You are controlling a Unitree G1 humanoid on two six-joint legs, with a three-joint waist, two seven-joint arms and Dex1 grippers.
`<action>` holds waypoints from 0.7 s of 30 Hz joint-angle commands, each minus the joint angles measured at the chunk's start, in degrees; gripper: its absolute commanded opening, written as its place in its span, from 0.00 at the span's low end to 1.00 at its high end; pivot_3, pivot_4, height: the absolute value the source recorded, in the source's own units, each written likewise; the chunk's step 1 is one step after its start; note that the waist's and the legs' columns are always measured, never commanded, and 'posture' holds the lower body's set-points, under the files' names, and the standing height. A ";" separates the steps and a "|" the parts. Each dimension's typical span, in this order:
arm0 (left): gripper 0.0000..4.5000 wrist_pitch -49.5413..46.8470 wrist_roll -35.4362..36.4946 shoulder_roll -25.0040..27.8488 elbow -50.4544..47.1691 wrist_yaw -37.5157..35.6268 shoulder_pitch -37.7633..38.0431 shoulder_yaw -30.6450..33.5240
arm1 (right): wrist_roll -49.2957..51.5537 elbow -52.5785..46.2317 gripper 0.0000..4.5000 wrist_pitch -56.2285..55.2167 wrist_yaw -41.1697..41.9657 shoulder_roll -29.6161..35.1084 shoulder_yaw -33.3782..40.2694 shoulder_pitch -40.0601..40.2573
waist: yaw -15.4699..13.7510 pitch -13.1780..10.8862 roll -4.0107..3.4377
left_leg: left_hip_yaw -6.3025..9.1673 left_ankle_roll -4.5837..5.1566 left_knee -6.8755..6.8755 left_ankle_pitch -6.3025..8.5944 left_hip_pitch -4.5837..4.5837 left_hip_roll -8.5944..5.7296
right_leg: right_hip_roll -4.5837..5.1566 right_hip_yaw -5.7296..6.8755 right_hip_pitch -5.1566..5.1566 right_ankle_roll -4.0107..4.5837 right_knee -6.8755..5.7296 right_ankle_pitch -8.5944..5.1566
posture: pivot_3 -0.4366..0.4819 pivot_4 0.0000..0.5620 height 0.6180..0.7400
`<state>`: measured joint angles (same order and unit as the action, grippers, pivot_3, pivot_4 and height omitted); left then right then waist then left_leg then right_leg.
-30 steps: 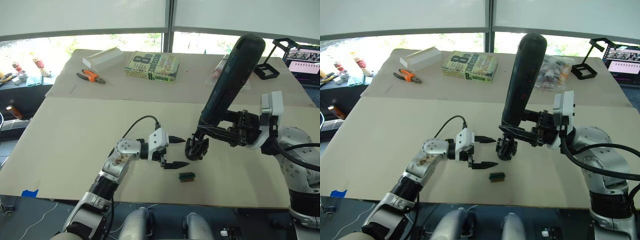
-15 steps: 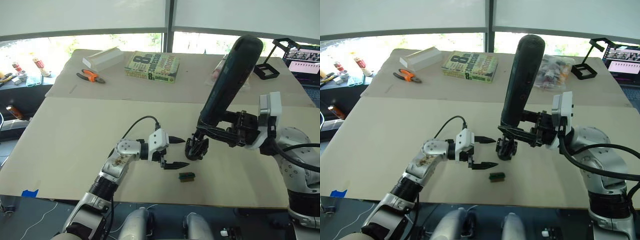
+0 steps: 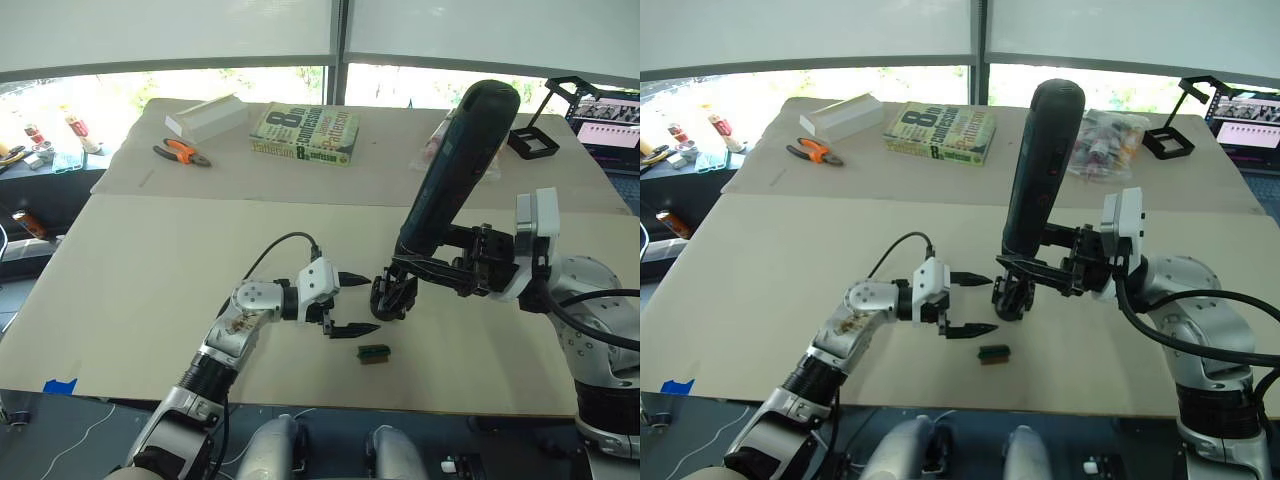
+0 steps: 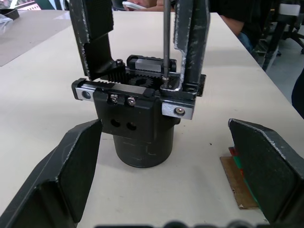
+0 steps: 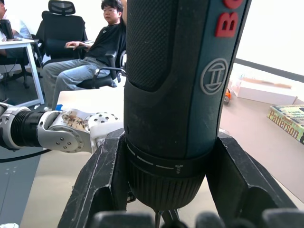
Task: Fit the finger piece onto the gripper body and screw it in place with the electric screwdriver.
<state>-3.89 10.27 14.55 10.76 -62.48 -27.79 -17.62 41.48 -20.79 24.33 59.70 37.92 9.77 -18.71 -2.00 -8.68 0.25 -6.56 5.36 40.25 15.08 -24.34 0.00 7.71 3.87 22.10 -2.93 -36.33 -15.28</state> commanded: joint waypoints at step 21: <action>1.00 6.67 -4.86 -9.28 18.21 3.12 -9.06 -2.24 | 1.47 -3.90 0.43 -1.16 -1.41 1.04 2.57 0.03 | -0.03 -0.01 0.02 | 0.00 0.00 -0.01 0.00 -0.03 0.00 | 0.00 0.01 0.03 0.00 0.01 0.00 | 0.48 0.27 1.00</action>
<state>1.29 5.60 5.80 29.30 -59.35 -36.08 -20.24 41.53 -21.88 24.34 58.54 38.26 9.85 -18.27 -2.03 -8.69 0.27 -6.56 5.36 40.24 15.08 -24.38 0.00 7.71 3.88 22.13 -2.93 -36.33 -15.28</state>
